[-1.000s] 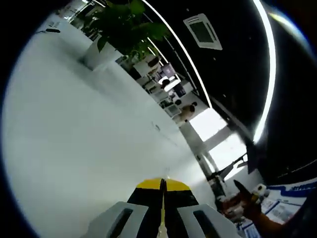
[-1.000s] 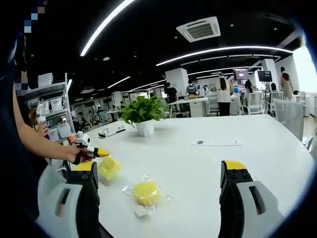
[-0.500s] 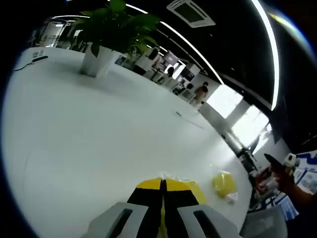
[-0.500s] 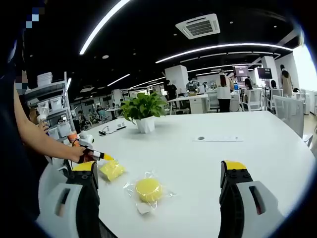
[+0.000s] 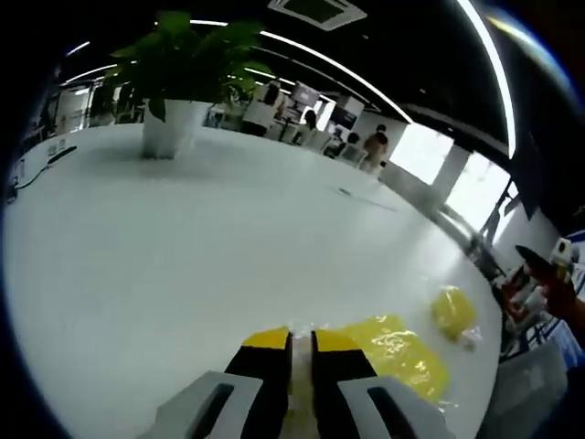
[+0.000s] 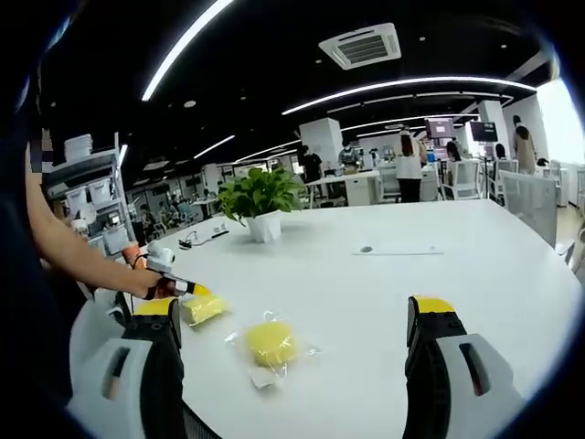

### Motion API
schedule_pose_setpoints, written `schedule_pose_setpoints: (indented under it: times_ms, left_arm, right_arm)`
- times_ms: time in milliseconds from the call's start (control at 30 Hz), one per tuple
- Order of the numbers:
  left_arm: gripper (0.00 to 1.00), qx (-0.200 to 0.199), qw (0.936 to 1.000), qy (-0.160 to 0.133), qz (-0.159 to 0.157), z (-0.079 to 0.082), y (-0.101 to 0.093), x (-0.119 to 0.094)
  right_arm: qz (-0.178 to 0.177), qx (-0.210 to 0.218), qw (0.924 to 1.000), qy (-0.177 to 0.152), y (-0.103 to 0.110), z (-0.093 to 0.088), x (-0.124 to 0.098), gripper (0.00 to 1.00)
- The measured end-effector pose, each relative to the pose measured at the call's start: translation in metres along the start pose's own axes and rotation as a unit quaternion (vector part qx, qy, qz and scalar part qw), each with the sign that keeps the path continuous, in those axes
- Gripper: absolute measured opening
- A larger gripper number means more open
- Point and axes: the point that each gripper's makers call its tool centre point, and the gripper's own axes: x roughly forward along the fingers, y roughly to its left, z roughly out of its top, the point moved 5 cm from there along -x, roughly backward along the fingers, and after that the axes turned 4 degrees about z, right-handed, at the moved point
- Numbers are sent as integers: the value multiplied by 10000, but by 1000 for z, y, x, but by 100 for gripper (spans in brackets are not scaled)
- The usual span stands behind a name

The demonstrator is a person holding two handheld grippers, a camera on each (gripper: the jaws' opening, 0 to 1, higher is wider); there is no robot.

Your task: Compare the silicone blocks by pressing each to a similar depth, holding the contact briefly, and releasing to observe deformation and rebound differences across the visible hardness samples.

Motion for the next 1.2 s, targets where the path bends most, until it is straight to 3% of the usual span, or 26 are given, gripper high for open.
schedule_pose_setpoints:
  times_ms: [133,200,367,400,567,767,1200]
  left_arm:
    - [23,25,9998,0,178,1,9,-2]
    - [36,-81,9996,-57,254,3,12,-4]
    - [68,-307,9967,-604,443,22,20,-15]
    - [72,-422,9952,-805,366,28,19,-19]
    - [90,-733,9895,-1225,223,42,16,-32]
    - [100,-696,9858,-1521,163,54,10,-45]
    - [100,-640,9793,-1919,-74,72,-10,-72]
  right_arm:
    - [8,36,10000,12,0,-2,0,96]
    - [4,50,10000,24,-1,-2,1,96]
    - [15,78,10000,6,0,-2,2,96]
    - [13,78,10000,8,-1,-2,3,96]
    - [28,107,9999,16,0,-4,5,96]
    - [58,119,9999,21,1,-4,7,96]
    - [103,122,9999,65,3,-5,9,96]
